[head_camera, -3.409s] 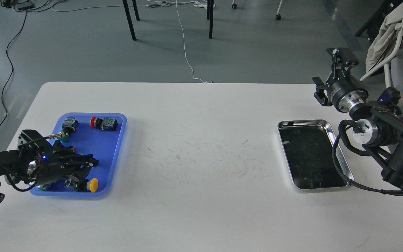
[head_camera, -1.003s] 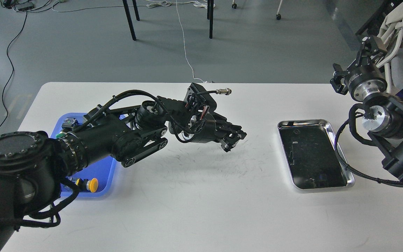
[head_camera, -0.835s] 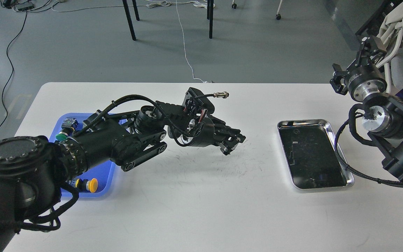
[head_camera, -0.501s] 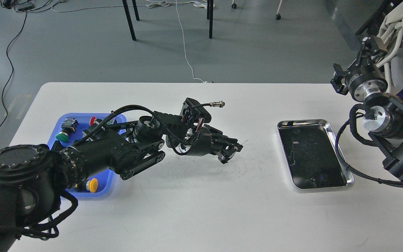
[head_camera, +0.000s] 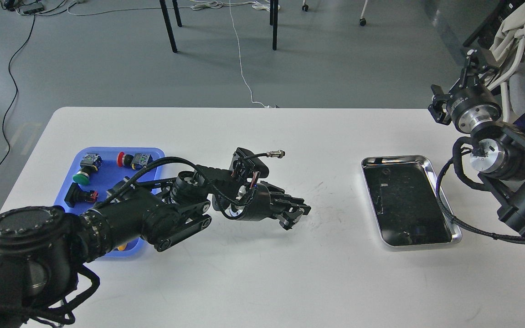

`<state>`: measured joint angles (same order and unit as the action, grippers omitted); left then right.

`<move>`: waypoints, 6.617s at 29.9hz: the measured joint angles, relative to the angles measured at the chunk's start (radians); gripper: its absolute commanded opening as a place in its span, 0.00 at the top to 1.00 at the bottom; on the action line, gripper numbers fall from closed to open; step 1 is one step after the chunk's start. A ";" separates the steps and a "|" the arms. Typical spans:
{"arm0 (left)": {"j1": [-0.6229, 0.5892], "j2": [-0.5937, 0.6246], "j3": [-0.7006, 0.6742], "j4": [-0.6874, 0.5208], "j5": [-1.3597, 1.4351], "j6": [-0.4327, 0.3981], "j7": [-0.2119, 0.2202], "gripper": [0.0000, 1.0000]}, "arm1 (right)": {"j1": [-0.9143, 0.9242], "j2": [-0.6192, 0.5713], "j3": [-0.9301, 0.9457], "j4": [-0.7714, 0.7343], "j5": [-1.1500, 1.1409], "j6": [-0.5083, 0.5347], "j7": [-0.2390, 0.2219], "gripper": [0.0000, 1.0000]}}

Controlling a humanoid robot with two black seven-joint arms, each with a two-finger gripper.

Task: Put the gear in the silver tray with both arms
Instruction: 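Hold the black gear with the left gripper over the table center, then release the gear onto the table and pull the left arm back, then reach the right gripper toward the black gear on the table, then close the right gripper on the black gear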

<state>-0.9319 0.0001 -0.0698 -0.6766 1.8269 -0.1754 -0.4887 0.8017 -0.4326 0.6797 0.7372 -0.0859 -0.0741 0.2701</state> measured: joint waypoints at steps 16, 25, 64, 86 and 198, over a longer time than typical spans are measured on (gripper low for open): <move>0.019 0.000 -0.005 0.000 -0.015 0.010 0.000 0.68 | 0.013 -0.001 -0.042 -0.002 -0.002 0.000 0.000 0.01; 0.021 0.000 -0.025 0.000 -0.030 0.010 0.000 0.60 | 0.040 -0.009 -0.117 0.005 -0.014 0.001 -0.003 0.01; -0.088 0.483 -0.060 0.034 -1.072 0.073 0.000 0.11 | 0.605 0.055 -0.969 0.184 -0.453 0.081 -0.027 0.02; -0.007 0.483 -0.134 0.300 -1.494 -0.193 0.017 0.09 | 0.773 0.258 -1.275 0.203 -0.874 0.212 0.002 0.02; 0.108 0.408 -0.278 0.384 -1.684 -0.237 0.034 0.05 | 0.696 0.433 -1.588 0.167 -1.355 0.227 0.219 0.88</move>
<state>-0.8237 0.4081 -0.3476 -0.2930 0.1426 -0.4126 -0.4542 1.4974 0.0000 -0.9082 0.9041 -1.4406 0.1532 0.4887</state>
